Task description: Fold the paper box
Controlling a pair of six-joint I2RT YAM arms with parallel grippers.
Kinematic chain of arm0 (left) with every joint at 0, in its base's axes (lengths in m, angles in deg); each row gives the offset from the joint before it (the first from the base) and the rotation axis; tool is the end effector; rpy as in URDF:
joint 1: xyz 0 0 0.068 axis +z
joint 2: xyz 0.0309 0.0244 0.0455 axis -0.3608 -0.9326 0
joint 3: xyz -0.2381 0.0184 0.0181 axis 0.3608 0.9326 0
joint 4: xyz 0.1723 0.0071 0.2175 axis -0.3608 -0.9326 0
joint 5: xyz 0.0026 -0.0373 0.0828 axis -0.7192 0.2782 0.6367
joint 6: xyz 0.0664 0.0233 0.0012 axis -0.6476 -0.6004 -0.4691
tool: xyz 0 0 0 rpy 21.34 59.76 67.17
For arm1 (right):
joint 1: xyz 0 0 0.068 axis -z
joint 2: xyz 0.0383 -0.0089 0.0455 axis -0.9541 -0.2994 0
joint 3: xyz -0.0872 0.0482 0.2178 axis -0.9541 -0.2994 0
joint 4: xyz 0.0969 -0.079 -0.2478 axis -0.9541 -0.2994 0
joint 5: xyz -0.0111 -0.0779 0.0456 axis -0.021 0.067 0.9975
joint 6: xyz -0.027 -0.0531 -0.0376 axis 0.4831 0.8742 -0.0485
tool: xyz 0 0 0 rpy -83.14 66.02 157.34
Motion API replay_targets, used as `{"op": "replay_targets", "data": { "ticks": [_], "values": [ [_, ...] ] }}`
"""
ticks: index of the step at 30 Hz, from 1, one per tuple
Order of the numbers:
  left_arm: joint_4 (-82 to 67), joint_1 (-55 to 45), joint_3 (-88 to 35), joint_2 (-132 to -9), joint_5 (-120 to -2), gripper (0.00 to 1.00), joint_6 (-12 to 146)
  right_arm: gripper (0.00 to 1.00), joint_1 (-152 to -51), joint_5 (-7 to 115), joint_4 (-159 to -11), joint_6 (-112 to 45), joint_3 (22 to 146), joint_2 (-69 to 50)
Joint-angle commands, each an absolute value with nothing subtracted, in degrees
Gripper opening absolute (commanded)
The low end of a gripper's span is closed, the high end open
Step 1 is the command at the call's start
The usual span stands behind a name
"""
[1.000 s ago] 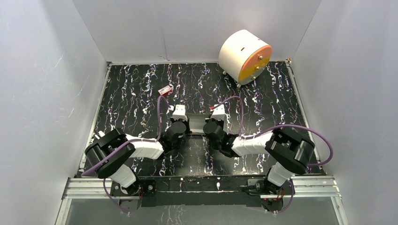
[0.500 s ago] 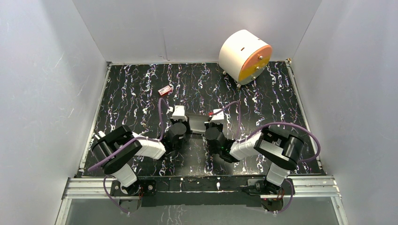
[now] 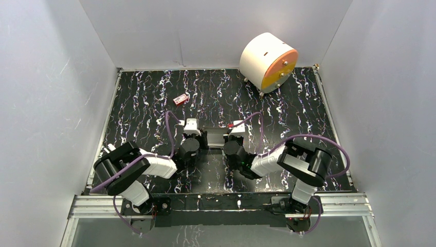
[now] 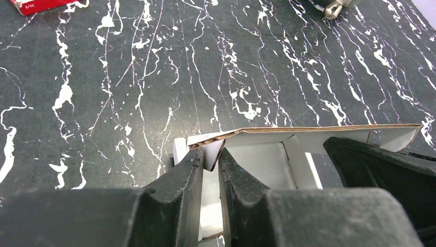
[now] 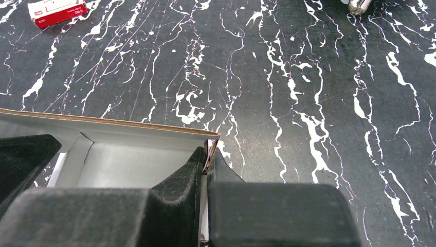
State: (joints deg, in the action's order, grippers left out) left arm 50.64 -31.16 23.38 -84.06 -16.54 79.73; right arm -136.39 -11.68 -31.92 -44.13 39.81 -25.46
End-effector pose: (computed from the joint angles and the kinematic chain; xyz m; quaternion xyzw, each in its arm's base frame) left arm 0.2067 -0.2121 0.1134 -0.0257 0.7376 -0.2102 0.6412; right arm 0.1819 0.2591 0.1025 0.0047 0.7498 0.0633 0.6587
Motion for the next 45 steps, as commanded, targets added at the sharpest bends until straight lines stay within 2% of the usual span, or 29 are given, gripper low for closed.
{"op": "replay_targets", "data": {
  "ticks": [1,6,13,19,45],
  "values": [
    [54.1,-31.9,22.2,-84.7,-20.0,0.16,83.2,0.09,-137.1,-10.3,-27.9,-46.0,42.7,-27.5],
    [54.5,-31.9,21.8,-87.2,-20.9,0.18,84.9,0.10,-137.2,-9.3,-27.9,-46.3,43.2,-28.7],
    [57.2,-31.9,25.3,-87.5,-20.2,0.18,88.4,0.10,-137.2,-9.4,-27.0,-48.5,41.8,-30.4],
    [57.4,-31.9,23.2,-88.0,-23.6,0.18,91.2,0.10,-137.3,-9.4,-29.7,-48.8,43.3,-30.0],
    [57.6,-31.4,20.6,-80.8,-31.6,0.21,86.1,0.12,-137.3,-7.2,-29.0,-41.6,44.0,-26.3]
  ]
}}
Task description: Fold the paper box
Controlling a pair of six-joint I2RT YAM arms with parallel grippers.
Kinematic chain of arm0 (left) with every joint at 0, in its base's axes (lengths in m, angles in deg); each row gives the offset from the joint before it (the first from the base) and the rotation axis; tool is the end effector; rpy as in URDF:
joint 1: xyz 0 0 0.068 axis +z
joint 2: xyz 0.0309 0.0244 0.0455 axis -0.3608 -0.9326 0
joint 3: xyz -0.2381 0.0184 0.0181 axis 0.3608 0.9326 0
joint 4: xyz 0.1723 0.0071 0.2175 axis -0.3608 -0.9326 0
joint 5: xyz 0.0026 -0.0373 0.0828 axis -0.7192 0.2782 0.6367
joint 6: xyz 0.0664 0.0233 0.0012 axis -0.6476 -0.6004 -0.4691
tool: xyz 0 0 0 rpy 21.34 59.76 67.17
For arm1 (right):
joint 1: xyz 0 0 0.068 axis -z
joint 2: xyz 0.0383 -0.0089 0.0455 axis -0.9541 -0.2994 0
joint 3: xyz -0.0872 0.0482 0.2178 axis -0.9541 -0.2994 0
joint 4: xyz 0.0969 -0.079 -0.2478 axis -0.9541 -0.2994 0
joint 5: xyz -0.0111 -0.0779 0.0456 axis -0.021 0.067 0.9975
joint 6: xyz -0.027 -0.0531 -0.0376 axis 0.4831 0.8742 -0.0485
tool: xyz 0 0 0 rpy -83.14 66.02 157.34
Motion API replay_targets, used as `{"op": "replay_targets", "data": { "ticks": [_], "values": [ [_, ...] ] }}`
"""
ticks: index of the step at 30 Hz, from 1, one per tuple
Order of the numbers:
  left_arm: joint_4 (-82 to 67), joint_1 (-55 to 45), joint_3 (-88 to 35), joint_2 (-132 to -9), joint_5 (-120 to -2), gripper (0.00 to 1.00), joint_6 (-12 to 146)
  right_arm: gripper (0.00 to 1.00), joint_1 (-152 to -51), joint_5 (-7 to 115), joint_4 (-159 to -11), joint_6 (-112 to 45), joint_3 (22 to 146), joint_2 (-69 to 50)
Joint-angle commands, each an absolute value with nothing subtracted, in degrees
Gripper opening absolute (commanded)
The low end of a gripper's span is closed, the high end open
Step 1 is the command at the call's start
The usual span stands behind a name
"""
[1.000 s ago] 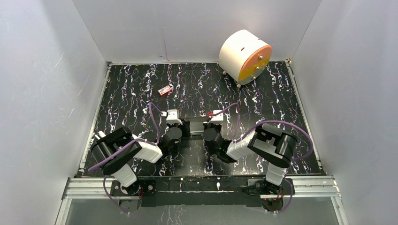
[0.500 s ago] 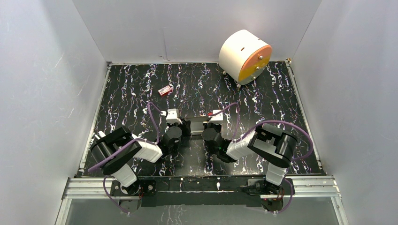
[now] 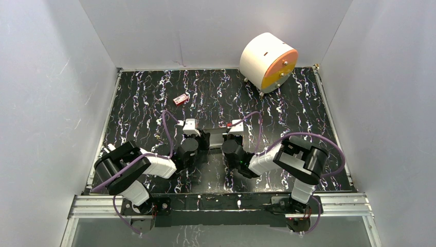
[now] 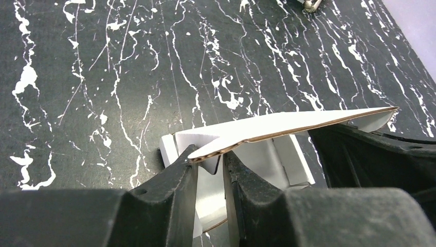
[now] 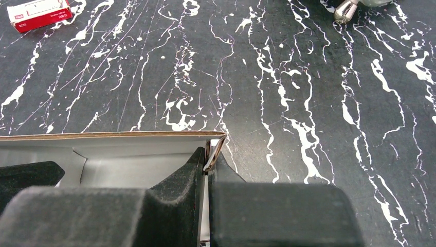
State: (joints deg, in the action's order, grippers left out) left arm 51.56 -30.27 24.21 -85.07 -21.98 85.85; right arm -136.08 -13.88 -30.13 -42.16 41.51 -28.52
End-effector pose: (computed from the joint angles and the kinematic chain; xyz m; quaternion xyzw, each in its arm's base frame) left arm 0.2063 -0.2115 0.1062 -0.0366 0.7437 -0.2660 0.6122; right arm 0.1867 0.2623 0.0980 0.0085 0.7459 0.0388 0.6648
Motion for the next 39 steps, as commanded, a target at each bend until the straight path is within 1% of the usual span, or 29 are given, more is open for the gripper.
{"op": "replay_targets", "data": {
  "ticks": [1,13,29,31,36,39],
  "values": [
    [57.6,-31.3,20.6,-80.8,-31.8,0.22,86.1,0.12,-137.3,-7.1,-29.3,-41.4,44.2,-26.2],
    [57.7,-31.0,24.3,-84.4,-31.8,0.22,87.6,0.12,-137.2,-7.7,-30.7,-43.9,42.2,-27.1],
    [57.5,-31.0,31.3,-80.4,-32.9,0.23,89.1,0.12,-137.4,-8.5,-31.9,-48.0,35.6,-25.9],
    [57.6,-31.0,32.4,-79.2,-33.1,0.26,89.0,0.12,-137.4,-9.0,-31.9,-48.1,35.3,-26.3],
    [56.7,-31.0,35.8,-73.8,-33.0,0.35,89.1,0.12,-137.4,-9.8,-31.5,-48.1,34.7,-27.3],
    [53.7,-30.9,37.7,-67.7,-32.9,0.44,89.6,0.12,-137.4,-10.2,-31.3,-46.7,34.9,-27.9]
  ]
}}
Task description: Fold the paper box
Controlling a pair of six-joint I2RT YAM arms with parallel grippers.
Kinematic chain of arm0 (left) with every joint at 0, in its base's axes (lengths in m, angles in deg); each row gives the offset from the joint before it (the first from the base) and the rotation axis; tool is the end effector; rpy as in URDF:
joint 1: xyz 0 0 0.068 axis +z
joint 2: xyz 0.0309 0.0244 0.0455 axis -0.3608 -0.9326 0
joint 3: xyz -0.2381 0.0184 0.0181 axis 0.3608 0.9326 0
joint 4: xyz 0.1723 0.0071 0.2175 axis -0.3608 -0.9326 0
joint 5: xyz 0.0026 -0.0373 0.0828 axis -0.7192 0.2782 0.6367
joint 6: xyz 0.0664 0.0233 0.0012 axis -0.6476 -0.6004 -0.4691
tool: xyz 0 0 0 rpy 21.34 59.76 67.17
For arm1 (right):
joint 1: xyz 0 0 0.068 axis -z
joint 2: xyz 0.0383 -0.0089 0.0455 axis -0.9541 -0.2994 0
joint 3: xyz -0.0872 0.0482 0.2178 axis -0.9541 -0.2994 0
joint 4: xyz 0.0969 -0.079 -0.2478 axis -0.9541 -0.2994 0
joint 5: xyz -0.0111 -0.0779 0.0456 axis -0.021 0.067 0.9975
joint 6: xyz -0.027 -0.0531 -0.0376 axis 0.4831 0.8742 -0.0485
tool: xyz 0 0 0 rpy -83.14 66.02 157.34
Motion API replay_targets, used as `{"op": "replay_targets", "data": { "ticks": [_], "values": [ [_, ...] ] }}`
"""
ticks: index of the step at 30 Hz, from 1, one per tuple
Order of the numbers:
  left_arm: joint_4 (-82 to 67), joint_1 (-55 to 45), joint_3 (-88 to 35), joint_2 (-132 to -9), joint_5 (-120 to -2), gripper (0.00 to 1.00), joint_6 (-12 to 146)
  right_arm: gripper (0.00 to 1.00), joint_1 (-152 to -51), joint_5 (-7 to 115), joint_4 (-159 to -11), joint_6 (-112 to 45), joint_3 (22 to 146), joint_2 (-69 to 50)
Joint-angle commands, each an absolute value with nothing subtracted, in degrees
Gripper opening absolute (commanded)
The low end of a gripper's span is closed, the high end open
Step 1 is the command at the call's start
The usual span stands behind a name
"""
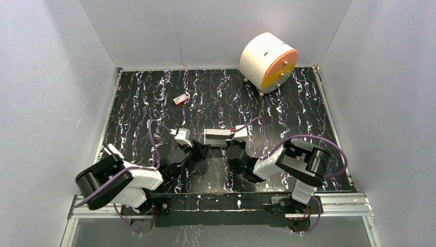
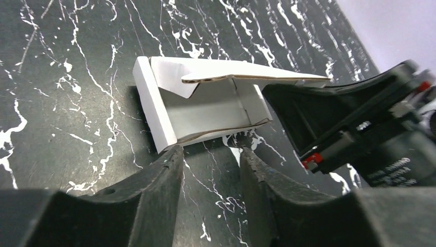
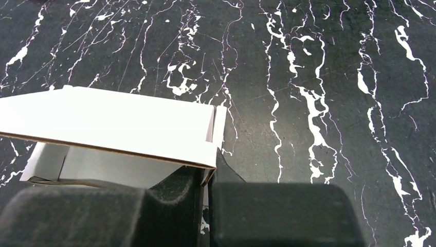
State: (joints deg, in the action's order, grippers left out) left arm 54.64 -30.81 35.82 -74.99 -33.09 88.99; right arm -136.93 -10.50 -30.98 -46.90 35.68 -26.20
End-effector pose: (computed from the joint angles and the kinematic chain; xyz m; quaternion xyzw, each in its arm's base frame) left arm 0.1711 -0.1874 0.1012 0.0077 0.7396 -0.3550 0.5718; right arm 0.1716 0.2459 0.0818 -0.0062 0.7630 0.0661 0.6429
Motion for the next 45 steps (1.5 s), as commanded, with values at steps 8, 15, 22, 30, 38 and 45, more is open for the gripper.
{"op": "replay_targets", "data": {
  "ticks": [8,15,22,30,38,45],
  "values": [
    [31.5,-28.6,34.0,-48.2,-31.2,0.72,89.3,0.12,-137.4,-10.2,-30.6,-45.3,35.3,-28.6],
    [24.0,-19.8,25.8,-51.4,-38.6,0.72,93.2,0.12,-137.4,-9.8,-30.1,-44.8,35.7,-29.2],
    [22.7,-16.9,18.3,-64.0,-44.1,0.67,94.4,0.12,-137.4,-9.5,-30.0,-44.2,35.9,-29.3],
    [23.0,-16.1,17.2,-72.5,-47.4,0.61,95.4,0.12,-137.5,-8.4,-29.9,-43.2,36.5,-29.7],
    [23.4,-15.9,18.0,-75.9,-50.2,0.38,95.8,0.13,-138.0,-7.9,-30.5,-42.3,37.8,-30.4],
    [21.4,-15.9,18.4,-78.4,-49.6,0.29,95.0,0.16,-138.1,-6.5,-31.3,-42.0,38.0,-29.7]
  ]
}}
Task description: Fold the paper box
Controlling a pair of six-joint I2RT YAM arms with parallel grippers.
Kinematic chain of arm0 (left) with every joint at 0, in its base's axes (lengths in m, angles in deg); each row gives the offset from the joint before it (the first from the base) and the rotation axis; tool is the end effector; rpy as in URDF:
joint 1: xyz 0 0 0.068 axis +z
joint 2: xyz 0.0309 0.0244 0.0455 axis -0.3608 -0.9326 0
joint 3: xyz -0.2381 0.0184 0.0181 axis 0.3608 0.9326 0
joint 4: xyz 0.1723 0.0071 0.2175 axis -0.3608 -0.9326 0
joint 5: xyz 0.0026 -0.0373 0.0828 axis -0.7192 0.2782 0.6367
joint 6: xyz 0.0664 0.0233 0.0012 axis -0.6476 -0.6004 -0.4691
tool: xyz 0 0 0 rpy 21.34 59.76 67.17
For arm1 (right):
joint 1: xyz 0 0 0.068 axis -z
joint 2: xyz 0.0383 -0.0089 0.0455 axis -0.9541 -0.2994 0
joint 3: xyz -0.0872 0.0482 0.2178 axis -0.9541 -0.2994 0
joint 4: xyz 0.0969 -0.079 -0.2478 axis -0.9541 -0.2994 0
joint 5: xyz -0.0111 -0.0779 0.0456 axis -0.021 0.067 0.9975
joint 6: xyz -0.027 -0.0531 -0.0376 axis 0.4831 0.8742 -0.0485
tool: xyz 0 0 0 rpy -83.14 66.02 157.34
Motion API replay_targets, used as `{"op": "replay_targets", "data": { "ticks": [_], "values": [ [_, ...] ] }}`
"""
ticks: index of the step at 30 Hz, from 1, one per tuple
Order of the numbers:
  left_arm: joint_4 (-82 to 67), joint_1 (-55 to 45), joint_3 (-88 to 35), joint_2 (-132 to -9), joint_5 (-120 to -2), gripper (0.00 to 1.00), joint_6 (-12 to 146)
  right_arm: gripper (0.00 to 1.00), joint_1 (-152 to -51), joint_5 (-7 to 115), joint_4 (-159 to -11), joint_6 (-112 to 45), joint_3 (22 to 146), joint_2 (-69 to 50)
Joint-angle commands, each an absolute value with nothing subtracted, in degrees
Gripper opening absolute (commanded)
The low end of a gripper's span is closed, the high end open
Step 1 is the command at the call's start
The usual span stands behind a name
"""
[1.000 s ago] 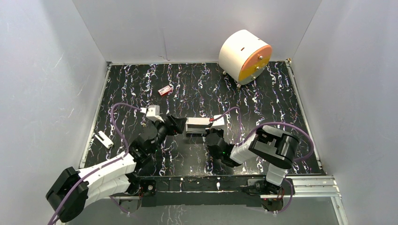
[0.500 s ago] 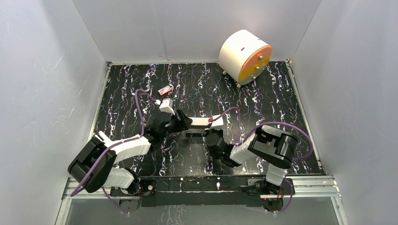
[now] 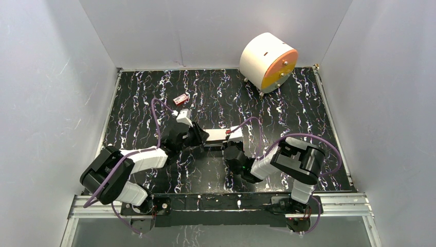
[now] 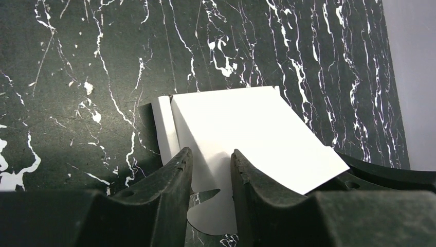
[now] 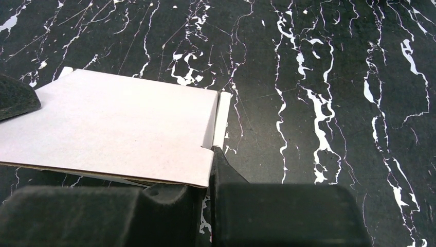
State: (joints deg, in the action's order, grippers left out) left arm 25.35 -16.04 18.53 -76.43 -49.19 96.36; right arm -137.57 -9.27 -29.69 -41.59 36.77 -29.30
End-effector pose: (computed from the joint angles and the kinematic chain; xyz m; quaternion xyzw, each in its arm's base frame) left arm 0.2499 -0.1853 0.1206 -0.0405 0.8138 -0.3449 0.4660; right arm 0.1702 0.2524 0.0733 -0.0561 0.7650 0.0434 0.6401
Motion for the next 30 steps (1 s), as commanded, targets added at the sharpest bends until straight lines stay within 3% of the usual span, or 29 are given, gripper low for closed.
{"op": "replay_targets", "data": {
  "ticks": [1,6,18,23,30],
  "values": [
    [21.2,-15.9,18.6,-78.7,-49.4,0.28,94.9,0.17,-138.1,-6.1,-31.7,-42.0,38.0,-29.5],
    [20.4,-15.9,18.6,-80.5,-48.2,0.27,94.2,0.25,-138.1,-4.7,-36.0,-43.6,37.7,-27.1],
    [20.0,-15.9,18.1,-83.8,-46.2,0.26,92.6,0.63,-138.1,-0.7,-57.5,-51.2,39.7,-16.3],
    [19.0,-15.9,17.6,-83.3,-46.0,0.26,91.7,0.71,-138.1,2.4,-65.7,-52.2,41.3,-10.4],
    [18.1,-15.9,17.3,-82.2,-45.2,0.27,90.5,0.74,-136.6,6.6,-74.3,-53.9,44.5,-1.5]
  ]
}}
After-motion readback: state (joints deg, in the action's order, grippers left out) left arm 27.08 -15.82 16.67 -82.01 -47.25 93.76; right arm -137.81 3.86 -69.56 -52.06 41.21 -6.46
